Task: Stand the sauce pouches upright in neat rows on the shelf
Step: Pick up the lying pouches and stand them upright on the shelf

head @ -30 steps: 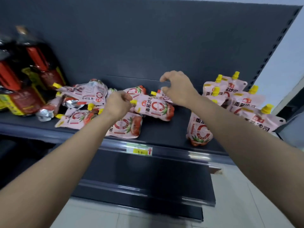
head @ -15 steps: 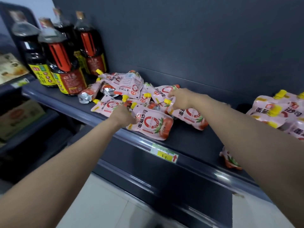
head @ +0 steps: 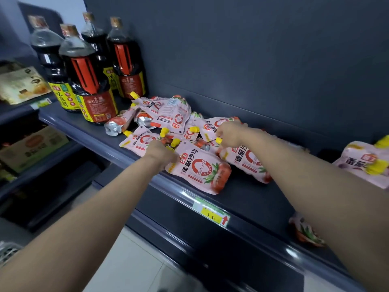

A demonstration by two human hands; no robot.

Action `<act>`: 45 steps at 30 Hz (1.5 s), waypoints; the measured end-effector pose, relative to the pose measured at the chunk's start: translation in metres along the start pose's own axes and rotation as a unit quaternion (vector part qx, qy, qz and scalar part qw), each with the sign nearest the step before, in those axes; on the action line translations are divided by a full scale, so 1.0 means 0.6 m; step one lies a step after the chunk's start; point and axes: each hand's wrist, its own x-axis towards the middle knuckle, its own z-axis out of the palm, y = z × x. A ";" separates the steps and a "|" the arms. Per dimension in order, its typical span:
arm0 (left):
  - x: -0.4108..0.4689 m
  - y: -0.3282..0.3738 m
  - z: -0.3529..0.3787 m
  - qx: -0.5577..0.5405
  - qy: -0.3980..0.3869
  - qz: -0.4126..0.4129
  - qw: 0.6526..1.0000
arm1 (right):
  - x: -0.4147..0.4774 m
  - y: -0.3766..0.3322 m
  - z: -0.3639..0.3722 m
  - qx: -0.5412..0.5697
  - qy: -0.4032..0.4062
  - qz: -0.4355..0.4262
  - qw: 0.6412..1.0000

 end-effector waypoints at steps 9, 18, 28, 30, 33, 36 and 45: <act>0.026 0.033 -0.004 -0.027 -0.078 0.067 0.994 | -0.008 0.004 -0.004 0.044 0.005 0.105 0.993; -0.002 0.122 0.025 0.088 -0.122 0.350 0.925 | -0.115 0.075 -0.059 0.048 0.105 0.278 0.954; -0.028 0.162 0.068 0.106 -0.196 0.469 0.855 | -0.202 0.104 -0.038 0.073 0.135 0.420 0.895; -0.027 0.164 0.072 0.102 -0.222 0.468 0.850 | -0.204 0.105 -0.037 0.081 0.134 0.424 0.892; -0.032 0.169 0.073 0.118 -0.245 0.476 0.836 | -0.206 0.112 -0.035 0.103 0.127 0.431 0.887; -0.033 0.176 0.069 0.123 -0.261 0.476 0.831 | -0.204 0.118 -0.044 0.136 0.110 0.424 0.888; -0.036 0.190 0.038 0.141 -0.341 0.430 0.824 | -0.189 0.117 -0.070 0.133 0.112 0.407 0.897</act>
